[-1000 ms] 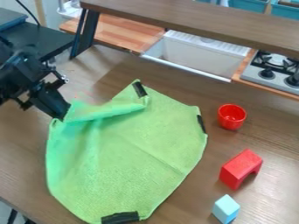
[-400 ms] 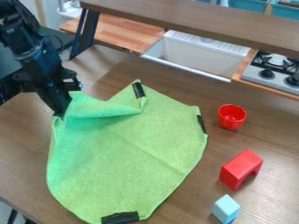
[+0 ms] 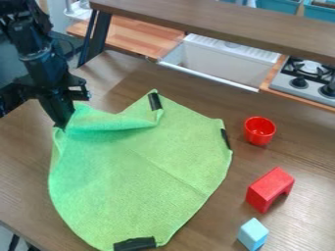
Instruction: Move to open the green thing
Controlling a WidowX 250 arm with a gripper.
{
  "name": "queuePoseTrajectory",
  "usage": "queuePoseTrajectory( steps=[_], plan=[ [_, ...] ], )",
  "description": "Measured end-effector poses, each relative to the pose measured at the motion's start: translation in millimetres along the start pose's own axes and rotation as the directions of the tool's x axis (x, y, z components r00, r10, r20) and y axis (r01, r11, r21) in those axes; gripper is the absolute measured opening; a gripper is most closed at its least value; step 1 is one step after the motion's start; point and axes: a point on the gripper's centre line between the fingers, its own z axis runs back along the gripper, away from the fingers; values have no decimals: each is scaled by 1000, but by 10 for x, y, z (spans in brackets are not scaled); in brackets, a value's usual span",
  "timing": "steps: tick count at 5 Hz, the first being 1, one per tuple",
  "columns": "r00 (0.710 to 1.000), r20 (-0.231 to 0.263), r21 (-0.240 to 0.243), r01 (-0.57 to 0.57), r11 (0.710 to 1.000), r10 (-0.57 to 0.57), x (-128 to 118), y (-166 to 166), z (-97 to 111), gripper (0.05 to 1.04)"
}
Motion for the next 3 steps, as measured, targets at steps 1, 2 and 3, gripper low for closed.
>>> queuePoseTrajectory(
  steps=[1,2,3],
  plan=[
    [999,-26,0,-37,999,37,27,111,80,55],
    [999,-28,11,-35,999,35,57,165,120,55],
    [995,-83,13,-47,999,48,63,187,99,74]
  ],
)
